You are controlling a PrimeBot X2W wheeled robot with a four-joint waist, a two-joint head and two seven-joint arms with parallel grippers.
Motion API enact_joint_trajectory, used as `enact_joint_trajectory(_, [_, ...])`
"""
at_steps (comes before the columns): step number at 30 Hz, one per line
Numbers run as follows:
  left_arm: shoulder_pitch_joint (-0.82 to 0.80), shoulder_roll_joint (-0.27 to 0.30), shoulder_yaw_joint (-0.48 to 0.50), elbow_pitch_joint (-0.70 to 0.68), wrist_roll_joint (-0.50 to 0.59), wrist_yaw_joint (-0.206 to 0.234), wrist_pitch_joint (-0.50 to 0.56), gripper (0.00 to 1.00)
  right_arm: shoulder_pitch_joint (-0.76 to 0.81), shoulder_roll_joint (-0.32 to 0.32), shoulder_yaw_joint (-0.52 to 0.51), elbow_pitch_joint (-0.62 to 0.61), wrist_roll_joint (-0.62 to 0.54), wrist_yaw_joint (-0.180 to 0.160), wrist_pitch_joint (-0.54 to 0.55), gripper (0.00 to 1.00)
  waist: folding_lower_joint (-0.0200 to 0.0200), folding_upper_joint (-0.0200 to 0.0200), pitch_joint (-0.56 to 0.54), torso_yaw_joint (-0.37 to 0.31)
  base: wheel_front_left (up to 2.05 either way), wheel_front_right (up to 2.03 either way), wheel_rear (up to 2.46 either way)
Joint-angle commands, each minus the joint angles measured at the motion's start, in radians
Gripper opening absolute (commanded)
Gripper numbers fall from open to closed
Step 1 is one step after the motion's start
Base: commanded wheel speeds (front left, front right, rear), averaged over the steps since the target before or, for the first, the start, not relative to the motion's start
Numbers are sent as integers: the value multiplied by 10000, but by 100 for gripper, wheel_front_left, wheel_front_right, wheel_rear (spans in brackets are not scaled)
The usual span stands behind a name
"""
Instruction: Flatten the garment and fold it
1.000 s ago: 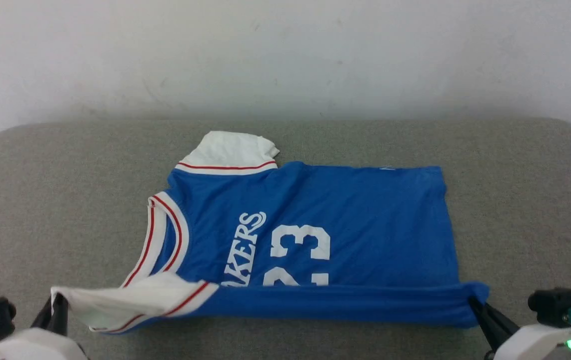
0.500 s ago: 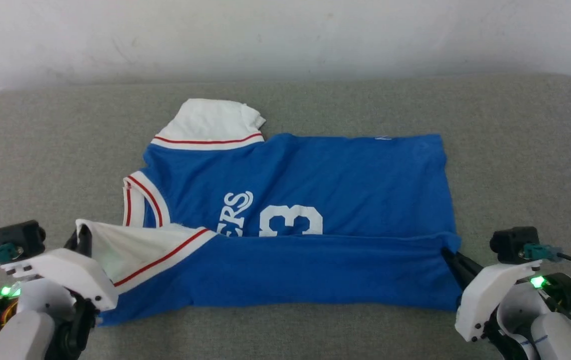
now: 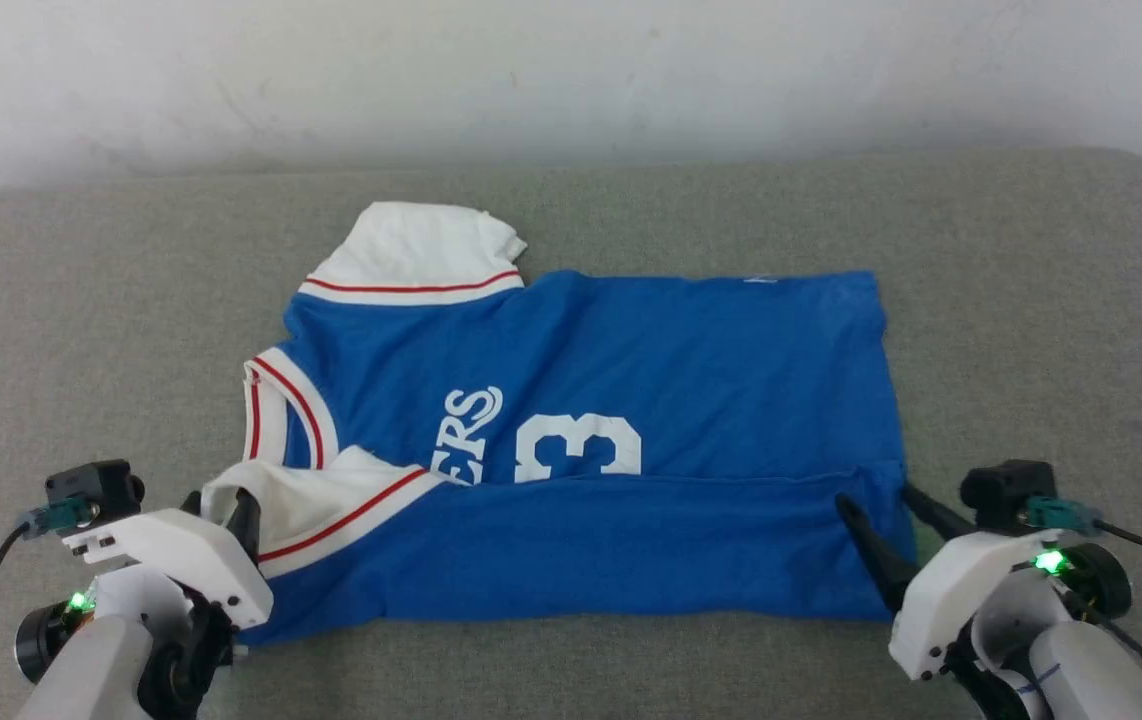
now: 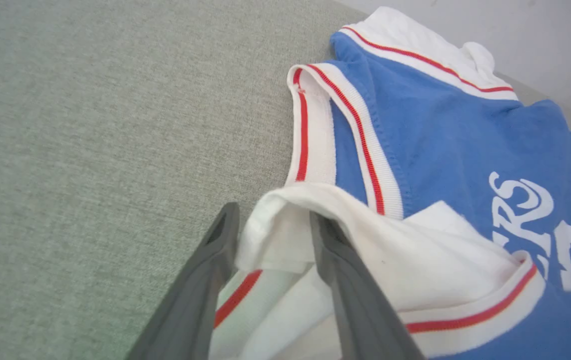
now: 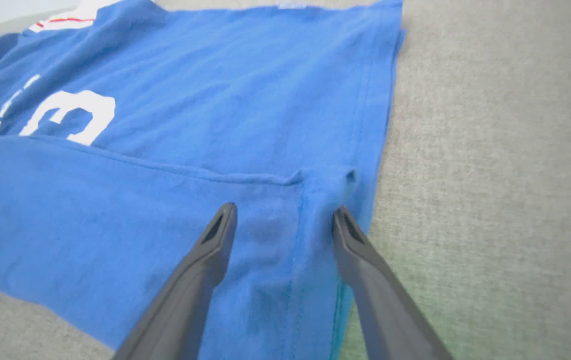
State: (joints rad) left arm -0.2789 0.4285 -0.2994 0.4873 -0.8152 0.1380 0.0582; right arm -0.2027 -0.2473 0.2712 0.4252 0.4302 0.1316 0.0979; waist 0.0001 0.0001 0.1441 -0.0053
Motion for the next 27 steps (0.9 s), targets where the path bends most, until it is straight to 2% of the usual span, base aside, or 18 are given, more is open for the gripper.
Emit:
enact_joint_trajectory(1, [-112,8,49,38,-72,-125,-84,100,86,-77,-65,-103,29,-9,-320,100,-1,-1,-283,24,0,0,0])
enact_joint_trajectory(4, [47,245,149,-177,-158,-179,-10,100,482,-78,-349,-507,-49,-9,-895,100,-1,-1,-594,71,0,0,0])
enact_joint_trajectory(9, [510,991,506,-1302,-441,43,644,100,1225,-4,-799,-1663,-581,-9,-967,100,-1,-1,-941,19,0,0,0])
enact_joint_trajectory(16, [1366,2484,663,-3494,-956,425,2908,100,2421,537,-1659,-4031,-1577,-9,-500,100,-1,-1,-884,-201,0,0,0])
enact_joint_trajectory(19, [1817,2944,606,-4141,-1392,597,4098,100,2792,782,-1785,-4833,-1748,-9,-218,100,-1,-1,-749,-411,0,0,0])
enact_joint_trajectory(23, [2202,3177,473,-4484,-1728,824,5001,100,3063,1021,-1833,-5436,-1821,-9,45,100,-1,-1,-576,-679,0,0,0])
enact_joint_trajectory(27, [2458,3162,298,-4282,-1858,1018,5418,100,3101,1168,-1772,-5646,-1836,-9,188,100,-1,-1,-422,-969,0,0,0])
